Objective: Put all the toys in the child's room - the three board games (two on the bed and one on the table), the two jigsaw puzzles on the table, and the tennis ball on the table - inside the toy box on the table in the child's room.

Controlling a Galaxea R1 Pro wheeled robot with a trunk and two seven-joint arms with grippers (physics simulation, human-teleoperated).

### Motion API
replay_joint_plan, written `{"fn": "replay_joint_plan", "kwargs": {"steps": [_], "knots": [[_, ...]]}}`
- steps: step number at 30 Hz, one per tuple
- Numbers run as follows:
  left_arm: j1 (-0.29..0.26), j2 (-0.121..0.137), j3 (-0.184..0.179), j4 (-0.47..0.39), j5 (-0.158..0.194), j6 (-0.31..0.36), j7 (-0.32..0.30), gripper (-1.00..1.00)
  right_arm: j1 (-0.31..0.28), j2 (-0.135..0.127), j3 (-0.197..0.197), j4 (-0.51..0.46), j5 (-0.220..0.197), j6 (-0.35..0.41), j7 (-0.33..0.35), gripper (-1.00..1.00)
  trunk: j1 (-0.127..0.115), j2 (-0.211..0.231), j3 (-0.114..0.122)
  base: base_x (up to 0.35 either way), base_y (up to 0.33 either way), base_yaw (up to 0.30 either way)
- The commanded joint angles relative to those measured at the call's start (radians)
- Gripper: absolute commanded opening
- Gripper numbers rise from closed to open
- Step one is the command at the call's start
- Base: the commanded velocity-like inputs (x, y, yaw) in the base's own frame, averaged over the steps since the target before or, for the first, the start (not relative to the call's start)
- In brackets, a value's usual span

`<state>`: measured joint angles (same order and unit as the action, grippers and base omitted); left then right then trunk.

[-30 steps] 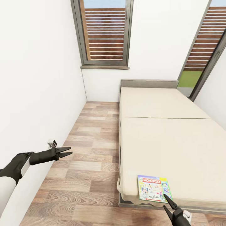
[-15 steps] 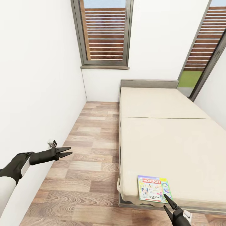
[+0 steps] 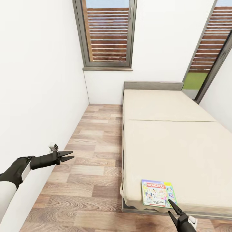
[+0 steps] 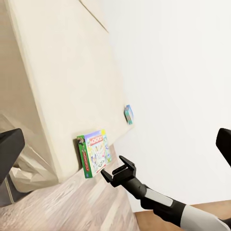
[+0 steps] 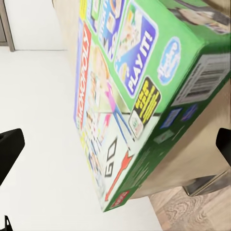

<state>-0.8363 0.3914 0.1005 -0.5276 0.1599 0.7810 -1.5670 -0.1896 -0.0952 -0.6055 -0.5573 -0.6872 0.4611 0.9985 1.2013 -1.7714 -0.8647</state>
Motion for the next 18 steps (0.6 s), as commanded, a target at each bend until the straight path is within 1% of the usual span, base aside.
{"fn": "replay_joint_plan", "kwargs": {"steps": [1,11,18], "knots": [[-0.001,0.0,0.0,0.0,0.0,0.011,-0.004,1.0,-0.001,0.0,-0.002,0.0,-0.005,0.008,0.002,1.0,0.004,-0.008,-0.004,0.0,0.0,0.0],[-0.001,0.0,-0.001,0.0,0.0,0.011,-0.004,1.0,-0.001,0.0,-0.002,0.001,-0.006,0.008,0.002,1.0,0.042,-0.078,-0.035,0.0,0.0,0.0],[-0.001,0.0,-0.001,0.0,0.0,0.011,-0.004,1.0,-0.001,0.0,-0.003,0.001,-0.006,0.008,0.0,1.0,0.042,-0.078,-0.035,0.0,0.0,0.0]]}}
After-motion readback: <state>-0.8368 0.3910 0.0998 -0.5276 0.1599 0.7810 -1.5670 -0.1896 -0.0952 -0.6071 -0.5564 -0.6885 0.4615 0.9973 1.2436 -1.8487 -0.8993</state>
